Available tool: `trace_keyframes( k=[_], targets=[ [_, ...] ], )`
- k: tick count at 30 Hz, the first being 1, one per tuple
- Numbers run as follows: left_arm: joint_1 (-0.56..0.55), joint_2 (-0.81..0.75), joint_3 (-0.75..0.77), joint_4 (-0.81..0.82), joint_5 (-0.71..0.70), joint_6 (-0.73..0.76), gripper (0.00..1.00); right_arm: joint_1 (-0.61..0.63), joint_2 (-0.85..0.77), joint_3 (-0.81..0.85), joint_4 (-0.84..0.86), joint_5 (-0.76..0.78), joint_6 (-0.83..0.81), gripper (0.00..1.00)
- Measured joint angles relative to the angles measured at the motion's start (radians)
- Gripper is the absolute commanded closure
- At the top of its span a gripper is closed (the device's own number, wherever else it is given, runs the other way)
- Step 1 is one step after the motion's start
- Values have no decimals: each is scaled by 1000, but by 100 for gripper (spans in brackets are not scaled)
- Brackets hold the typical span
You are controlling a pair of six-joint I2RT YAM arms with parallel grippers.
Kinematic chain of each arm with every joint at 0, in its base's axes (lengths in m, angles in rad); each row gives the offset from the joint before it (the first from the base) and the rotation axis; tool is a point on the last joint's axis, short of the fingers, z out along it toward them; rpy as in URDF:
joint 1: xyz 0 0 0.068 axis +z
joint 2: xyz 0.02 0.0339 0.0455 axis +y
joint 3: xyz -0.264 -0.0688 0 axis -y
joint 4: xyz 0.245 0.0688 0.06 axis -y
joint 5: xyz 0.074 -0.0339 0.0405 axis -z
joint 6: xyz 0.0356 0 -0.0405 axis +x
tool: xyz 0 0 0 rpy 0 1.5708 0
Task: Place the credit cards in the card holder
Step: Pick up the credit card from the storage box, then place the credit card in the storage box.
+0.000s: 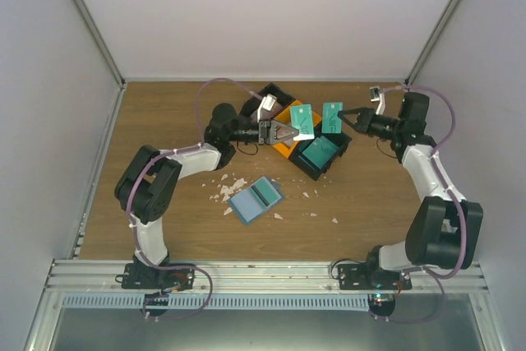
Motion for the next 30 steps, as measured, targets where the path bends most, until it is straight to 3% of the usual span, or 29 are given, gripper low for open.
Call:
trace_keyframes(
  k=[10, 13, 20, 30],
  targets=[
    [2, -164, -71, -603, -262, 315, 100, 169, 150, 119, -319, 403, -303, 100],
    [5, -189, -101, -694, -314, 346, 100, 212, 200, 138, -373, 475, -346, 100],
    [15, -243, -191, -832, -385, 390, 100, 255, 260, 175, -462, 573, -415, 100],
    [18, -276, -227, -885, -413, 412, 100, 280, 258, 205, -522, 661, -454, 99]
  ],
)
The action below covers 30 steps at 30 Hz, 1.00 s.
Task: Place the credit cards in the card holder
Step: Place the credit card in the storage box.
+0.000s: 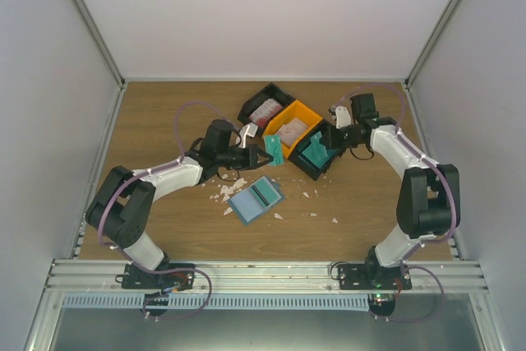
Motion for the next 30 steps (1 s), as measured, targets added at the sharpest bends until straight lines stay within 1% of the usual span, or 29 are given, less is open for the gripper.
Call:
trace_keyframes(
  k=[7, 13, 14, 15, 18, 19, 22, 25, 28, 30],
  targets=[
    [0, -7, -6, -1, -5, 7, 100, 5, -54, -49, -49, 34, -1, 99],
    [0, -12, -12, -2, -8, 7, 100, 11, -48, -47, -52, 32, -7, 98],
    [0, -14, -14, -3, -8, 7, 100, 14, -42, -45, -52, 32, -8, 94],
    [0, -17, -16, -4, -8, 7, 100, 18, -31, -38, -56, 32, -11, 86],
    [0, -32, -27, -9, -12, 7, 100, 26, -1, -14, -64, 48, -8, 66],
    [0, -39, -30, -13, -14, 7, 100, 28, 3, -6, -64, 64, -5, 61],
    [0, -59, -41, -18, -19, 7, 100, 33, -5, 8, -61, 123, 21, 56],
    [0, -87, -51, -19, -17, 6, 100, 35, -53, 9, -55, 169, 50, 49],
    [0, -116, -56, -14, 13, -4, 100, 36, -154, -5, -17, 169, 85, 45],
    [1, -137, -58, -2, 55, -26, 100, 38, -270, -63, 63, 106, 125, 40]
  ],
)
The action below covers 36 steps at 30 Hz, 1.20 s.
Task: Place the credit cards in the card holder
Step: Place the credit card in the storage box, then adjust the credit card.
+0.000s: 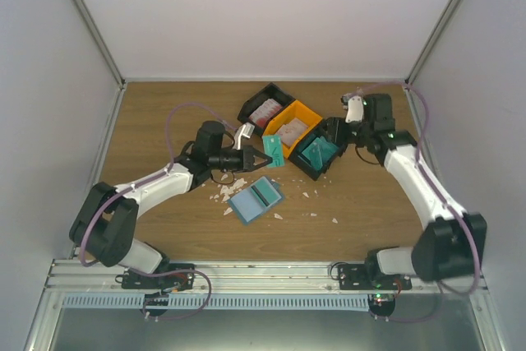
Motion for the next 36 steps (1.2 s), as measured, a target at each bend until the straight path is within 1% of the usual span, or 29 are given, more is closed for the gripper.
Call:
trace_keyframes(
  k=[3, 6, 9, 12, 15, 18, 21, 24, 27, 30, 32, 34, 36],
  targets=[
    [1, -31, -3, 34, 89, -67, 100, 6, -161, -130, 149, -141, 105, 35],
    [1, -62, -11, 83, 188, -165, 100, 30, -285, -283, 332, -282, 264, 33],
    [1, -86, -19, 138, 281, -284, 100, 79, -333, -391, 482, -365, 435, 33],
    [2, -112, -53, 226, 367, -429, 100, 145, -343, -463, 610, -412, 587, 37],
    [1, -132, -100, 322, 430, -576, 100, 219, -347, -496, 694, -433, 704, 44],
    [1, -151, -132, 394, 471, -696, 100, 293, -351, -498, 754, -437, 788, 61],
    [1, -169, -141, 435, 493, -772, 100, 351, -352, -495, 774, -434, 839, 72],
    [1, -177, -142, 466, 502, -815, 100, 388, -352, -495, 778, -423, 876, 72],
    [1, -178, -144, 478, 502, -833, 100, 408, -357, -497, 777, -402, 907, 64],
    [1, -178, -156, 485, 497, -840, 100, 413, -381, -515, 782, -388, 933, 65],
    [1, -177, -168, 489, 494, -843, 100, 415, -401, -532, 788, -377, 944, 73],
    [2, -171, -174, 493, 491, -843, 100, 417, -428, -558, 795, -369, 961, 86],
    [2, -167, -177, 501, 486, -843, 100, 417, -449, -581, 797, -354, 981, 97]
  ],
)
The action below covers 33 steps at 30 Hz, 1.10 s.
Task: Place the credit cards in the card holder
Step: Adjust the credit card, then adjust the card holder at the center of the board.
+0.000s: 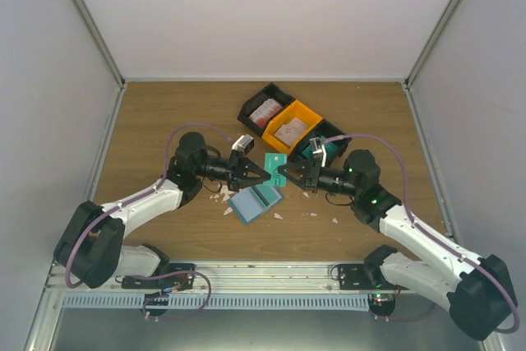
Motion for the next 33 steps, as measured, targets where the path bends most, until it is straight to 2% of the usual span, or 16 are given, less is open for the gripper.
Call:
trace_keyframes(
  k=[4, 6, 7, 9, 11, 14, 20, 25, 29, 33],
  targets=[
    [0, 0, -7, 3, -14, 18, 97, 1, -13, -10, 10, 11, 15, 100],
    [0, -1, -7, -6, -21, 49, 82, 1, -7, -8, 7, 14, 7, 100],
    [0, -2, -6, -24, -25, 75, 70, 1, -1, -3, 0, 15, -4, 100],
    [1, -11, 5, -117, -55, 157, 53, 1, 23, 18, -19, 16, -43, 100],
    [6, -26, 30, -260, -111, 269, 43, -2, 62, 59, -62, 16, -102, 99],
    [17, -71, 61, -476, -251, 441, 35, -15, 124, 136, -169, 23, -225, 100],
    [31, -233, 18, -751, -617, 648, 29, -43, 249, 302, -419, 89, -523, 100],
    [31, -342, -53, -850, -838, 711, 29, -46, 371, 357, -562, 130, -692, 100],
    [31, -371, -116, -855, -916, 725, 30, -45, 473, 363, -610, 129, -775, 100],
    [31, -369, -208, -827, -929, 718, 39, -41, 542, 359, -607, 96, -816, 100]
  ],
)
